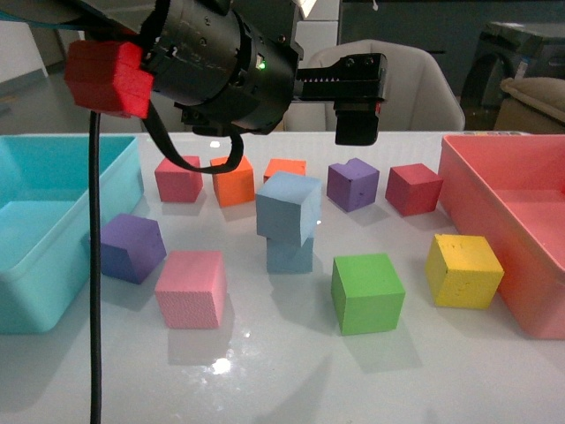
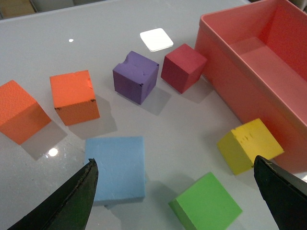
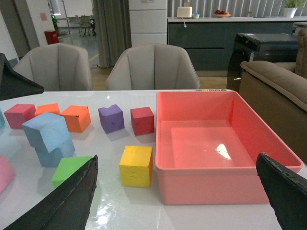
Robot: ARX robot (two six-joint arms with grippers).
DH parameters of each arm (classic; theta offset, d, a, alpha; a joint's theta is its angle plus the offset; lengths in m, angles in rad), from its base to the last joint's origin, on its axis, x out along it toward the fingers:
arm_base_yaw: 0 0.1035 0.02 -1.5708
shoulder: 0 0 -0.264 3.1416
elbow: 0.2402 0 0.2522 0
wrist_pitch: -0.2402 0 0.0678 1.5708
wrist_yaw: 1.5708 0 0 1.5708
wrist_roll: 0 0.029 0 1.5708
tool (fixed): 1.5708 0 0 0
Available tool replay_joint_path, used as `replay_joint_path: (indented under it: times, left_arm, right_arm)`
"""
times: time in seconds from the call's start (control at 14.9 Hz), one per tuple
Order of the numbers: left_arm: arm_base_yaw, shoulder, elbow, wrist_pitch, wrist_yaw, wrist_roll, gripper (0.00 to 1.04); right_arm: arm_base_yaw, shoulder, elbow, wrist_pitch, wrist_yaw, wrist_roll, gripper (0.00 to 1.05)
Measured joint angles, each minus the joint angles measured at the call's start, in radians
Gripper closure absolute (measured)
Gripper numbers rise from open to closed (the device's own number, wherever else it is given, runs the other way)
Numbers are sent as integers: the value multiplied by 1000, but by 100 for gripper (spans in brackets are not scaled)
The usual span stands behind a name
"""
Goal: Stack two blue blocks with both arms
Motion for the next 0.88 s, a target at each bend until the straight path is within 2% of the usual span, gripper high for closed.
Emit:
replay_joint_path:
  times: [0.34, 0.4, 0.47, 0.54, 0.61, 0.81, 0.88]
  left_arm:
    - [-3, -57, -105, 106, -12, 30, 8]
    - [-6, -72, -231, 415, -236, 57, 19]
    - [10, -125, -374, 593, -375, 72, 30]
    - [64, -210, -519, 742, -446, 79, 43]
    - [129, -315, -621, 821, -441, 79, 55]
    - [244, -633, -921, 745, -306, 79, 93]
    - [276, -710, -969, 747, -277, 82, 103]
  right_arm:
    - [0, 0, 0, 0, 0, 0, 6]
    - [0, 0, 0, 0, 0, 0, 6]
    - [0, 0, 0, 0, 0, 0, 6]
    - [0, 0, 0, 0, 0, 0, 6]
    - [0, 0, 0, 0, 0, 0, 6]
    - [0, 0, 0, 0, 0, 0, 6]
    - [0, 0, 0, 0, 0, 0, 6]
